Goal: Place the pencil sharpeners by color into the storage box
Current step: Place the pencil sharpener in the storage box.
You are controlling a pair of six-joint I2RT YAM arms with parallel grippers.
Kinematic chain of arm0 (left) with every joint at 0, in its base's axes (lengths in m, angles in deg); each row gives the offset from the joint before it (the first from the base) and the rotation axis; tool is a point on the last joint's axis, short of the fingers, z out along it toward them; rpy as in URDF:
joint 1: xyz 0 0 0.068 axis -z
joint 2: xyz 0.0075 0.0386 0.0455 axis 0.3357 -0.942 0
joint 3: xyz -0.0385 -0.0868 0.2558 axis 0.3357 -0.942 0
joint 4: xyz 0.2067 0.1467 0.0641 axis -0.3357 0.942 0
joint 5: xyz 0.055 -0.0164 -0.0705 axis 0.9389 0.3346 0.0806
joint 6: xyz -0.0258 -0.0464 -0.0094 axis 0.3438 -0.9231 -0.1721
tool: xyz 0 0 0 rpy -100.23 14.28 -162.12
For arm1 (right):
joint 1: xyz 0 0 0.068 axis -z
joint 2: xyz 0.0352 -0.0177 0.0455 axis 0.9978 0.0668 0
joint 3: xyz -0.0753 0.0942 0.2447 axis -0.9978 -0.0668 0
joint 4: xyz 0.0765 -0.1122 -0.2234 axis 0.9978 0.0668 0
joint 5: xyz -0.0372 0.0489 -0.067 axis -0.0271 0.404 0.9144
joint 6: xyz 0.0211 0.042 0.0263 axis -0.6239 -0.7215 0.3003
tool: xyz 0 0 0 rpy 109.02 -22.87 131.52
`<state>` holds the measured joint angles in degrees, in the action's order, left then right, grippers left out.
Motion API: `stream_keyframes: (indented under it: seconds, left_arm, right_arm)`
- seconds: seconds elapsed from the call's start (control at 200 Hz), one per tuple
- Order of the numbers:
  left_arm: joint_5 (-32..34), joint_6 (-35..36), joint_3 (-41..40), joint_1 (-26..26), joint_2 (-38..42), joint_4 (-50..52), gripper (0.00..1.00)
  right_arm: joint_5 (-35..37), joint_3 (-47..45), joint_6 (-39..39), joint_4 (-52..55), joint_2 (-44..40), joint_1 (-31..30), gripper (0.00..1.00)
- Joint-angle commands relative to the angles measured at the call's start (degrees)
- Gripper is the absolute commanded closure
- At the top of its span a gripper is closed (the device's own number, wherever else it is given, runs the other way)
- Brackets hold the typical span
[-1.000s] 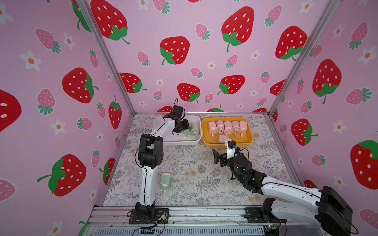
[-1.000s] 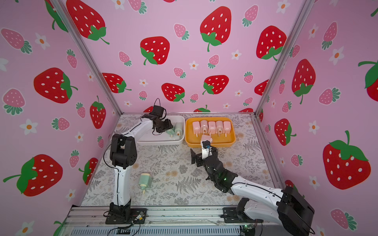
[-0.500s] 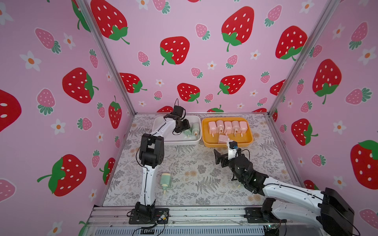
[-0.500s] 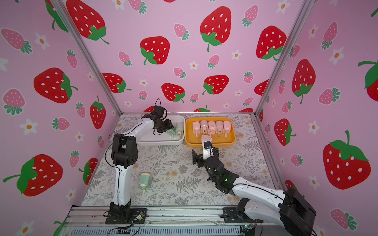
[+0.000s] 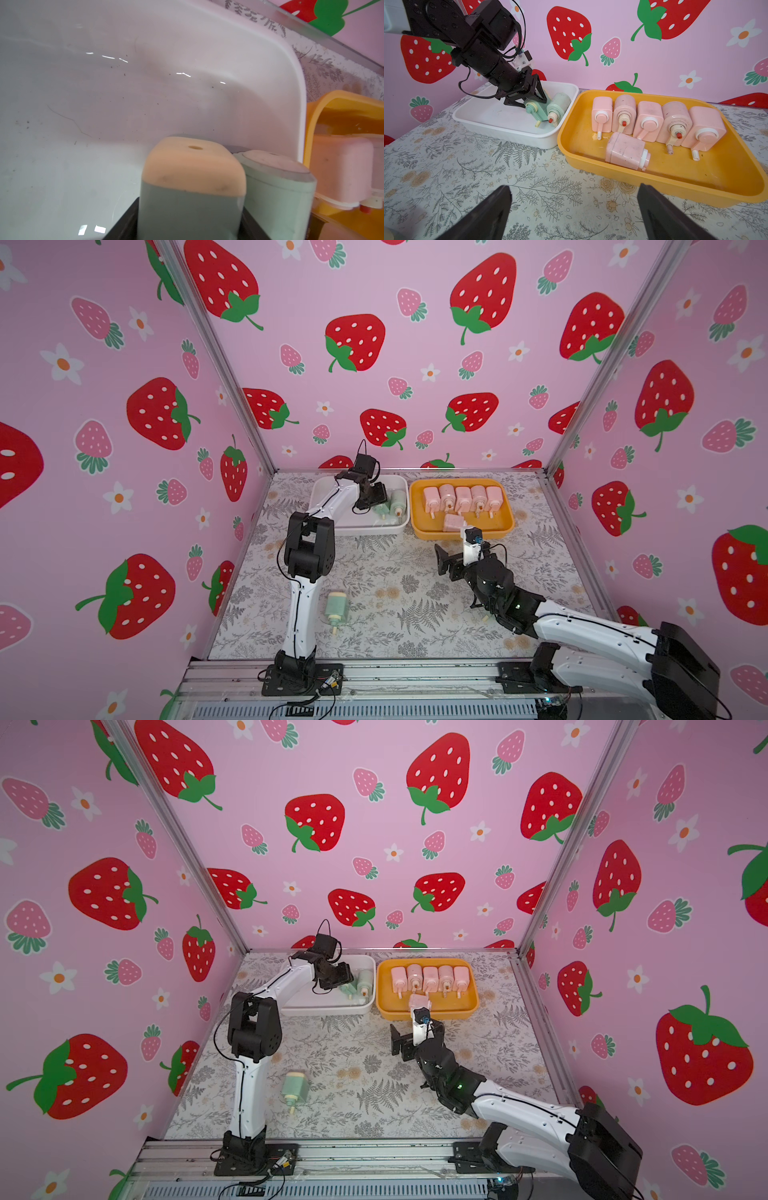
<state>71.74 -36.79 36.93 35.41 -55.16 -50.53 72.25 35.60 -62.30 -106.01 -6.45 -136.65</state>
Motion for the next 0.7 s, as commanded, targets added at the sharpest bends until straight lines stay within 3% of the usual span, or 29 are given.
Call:
stream_keyframes:
  seconds: [0.0,0.69]
  left_arm:
    - [-1.14,1.09,3.03,0.98,-0.56,0.98,0.48]
    - [-1.44,1.76,2.68,1.25,1.08,1.56,0.27]
  right_arm:
    - [0.46,-0.12,-0.17,0.24,-0.79,0.03,0.0]
    - [-0.25,1.19,0.32,0.69,0.15,-0.04,0.0]
